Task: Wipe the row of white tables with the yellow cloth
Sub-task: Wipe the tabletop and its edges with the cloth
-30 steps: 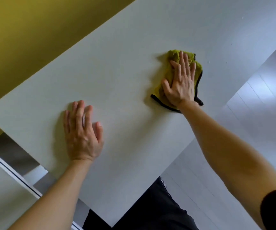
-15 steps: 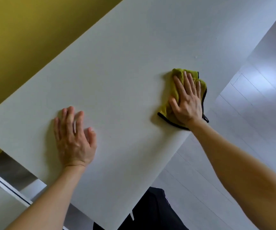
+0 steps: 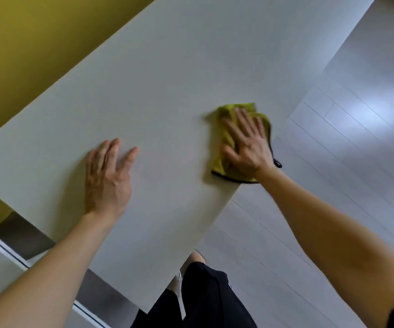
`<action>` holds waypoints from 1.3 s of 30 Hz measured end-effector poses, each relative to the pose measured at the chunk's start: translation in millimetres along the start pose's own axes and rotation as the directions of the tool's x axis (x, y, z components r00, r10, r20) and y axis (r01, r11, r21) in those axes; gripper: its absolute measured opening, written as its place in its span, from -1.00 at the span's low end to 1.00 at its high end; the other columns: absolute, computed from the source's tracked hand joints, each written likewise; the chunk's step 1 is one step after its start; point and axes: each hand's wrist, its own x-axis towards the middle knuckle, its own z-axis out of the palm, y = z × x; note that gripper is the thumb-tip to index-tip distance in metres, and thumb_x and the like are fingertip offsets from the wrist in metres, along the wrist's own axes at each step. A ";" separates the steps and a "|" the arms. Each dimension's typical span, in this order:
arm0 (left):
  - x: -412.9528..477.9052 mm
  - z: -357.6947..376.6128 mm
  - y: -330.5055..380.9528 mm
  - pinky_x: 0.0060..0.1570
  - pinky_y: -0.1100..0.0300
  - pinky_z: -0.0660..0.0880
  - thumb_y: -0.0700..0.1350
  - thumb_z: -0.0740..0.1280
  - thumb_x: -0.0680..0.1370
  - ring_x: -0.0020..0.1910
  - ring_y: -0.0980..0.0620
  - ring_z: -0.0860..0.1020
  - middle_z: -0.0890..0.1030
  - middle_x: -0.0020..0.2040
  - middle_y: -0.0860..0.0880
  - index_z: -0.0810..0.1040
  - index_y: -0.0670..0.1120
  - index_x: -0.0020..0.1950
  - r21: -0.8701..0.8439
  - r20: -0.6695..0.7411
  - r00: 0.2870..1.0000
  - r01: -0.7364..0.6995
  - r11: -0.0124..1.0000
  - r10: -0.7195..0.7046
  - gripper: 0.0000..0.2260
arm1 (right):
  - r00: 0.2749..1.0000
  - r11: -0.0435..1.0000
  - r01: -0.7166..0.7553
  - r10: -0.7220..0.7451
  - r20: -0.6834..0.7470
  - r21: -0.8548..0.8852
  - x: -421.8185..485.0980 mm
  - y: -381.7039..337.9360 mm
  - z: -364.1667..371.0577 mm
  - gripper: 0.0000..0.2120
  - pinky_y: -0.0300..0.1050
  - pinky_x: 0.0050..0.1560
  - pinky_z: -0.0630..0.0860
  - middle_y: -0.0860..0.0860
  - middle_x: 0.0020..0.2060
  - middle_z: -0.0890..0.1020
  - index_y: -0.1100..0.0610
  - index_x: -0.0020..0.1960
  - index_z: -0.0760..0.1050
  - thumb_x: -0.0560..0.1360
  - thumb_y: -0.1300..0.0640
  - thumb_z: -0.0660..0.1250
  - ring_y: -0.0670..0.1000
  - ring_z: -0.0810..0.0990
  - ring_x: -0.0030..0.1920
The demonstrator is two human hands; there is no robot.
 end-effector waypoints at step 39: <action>183.6 64.7 148.9 0.67 -0.33 0.05 0.22 0.13 0.73 0.76 -0.14 0.12 0.18 0.77 -0.12 0.31 0.08 0.73 0.086 -0.138 0.900 0.427 0.900 -0.414 -0.44 | 0.998 0.998 -0.054 0.055 -0.033 0.032 174.8 129.8 -33.2 -0.22 0.42 0.70 -0.12 0.05 0.78 -0.01 -0.06 0.76 0.16 0.57 -0.20 0.22 0.14 -0.11 0.77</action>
